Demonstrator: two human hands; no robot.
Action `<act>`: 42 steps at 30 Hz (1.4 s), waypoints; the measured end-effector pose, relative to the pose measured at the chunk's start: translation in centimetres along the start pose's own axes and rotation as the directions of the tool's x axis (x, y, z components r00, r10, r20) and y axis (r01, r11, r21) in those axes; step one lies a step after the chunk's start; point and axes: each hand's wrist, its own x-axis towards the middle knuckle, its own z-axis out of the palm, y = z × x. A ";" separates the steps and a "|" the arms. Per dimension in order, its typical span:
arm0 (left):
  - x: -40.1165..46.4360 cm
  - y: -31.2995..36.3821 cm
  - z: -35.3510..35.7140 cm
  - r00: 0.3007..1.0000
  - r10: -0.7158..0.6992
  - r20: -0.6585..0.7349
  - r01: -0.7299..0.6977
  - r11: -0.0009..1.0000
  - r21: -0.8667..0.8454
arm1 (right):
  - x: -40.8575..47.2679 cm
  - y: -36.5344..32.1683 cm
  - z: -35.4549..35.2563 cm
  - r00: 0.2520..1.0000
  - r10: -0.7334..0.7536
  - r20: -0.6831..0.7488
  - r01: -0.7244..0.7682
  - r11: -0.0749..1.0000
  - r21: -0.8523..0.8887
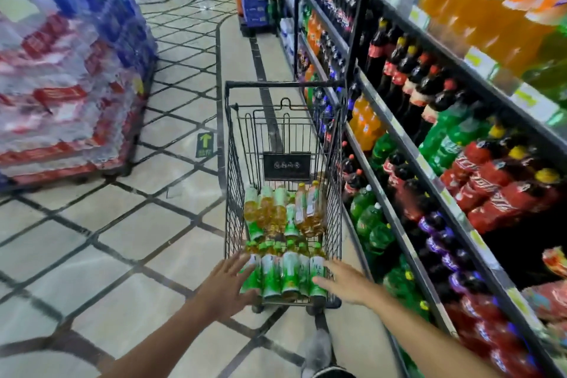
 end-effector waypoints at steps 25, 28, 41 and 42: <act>22.2 -5.5 13.5 0.917 -0.052 0.397 0.171 0.947 -0.270 | 26.5 6.0 8.2 0.916 0.370 0.155 -0.401 0.843 0.358; 23.5 -5.1 15.8 0.921 -0.059 0.385 0.196 0.925 -0.326 | 29.1 6.6 10.8 0.913 0.382 0.141 -0.406 0.824 0.396; 27.0 -3.6 18.8 0.951 -0.192 0.242 0.292 0.812 -0.505 | 33.7 8.7 18.7 0.804 0.592 -0.055 -0.514 0.738 0.437; 27.2 -3.3 18.8 0.947 -0.206 0.247 0.306 0.811 -0.498 | 33.4 8.9 18.5 0.807 0.589 -0.053 -0.512 0.740 0.437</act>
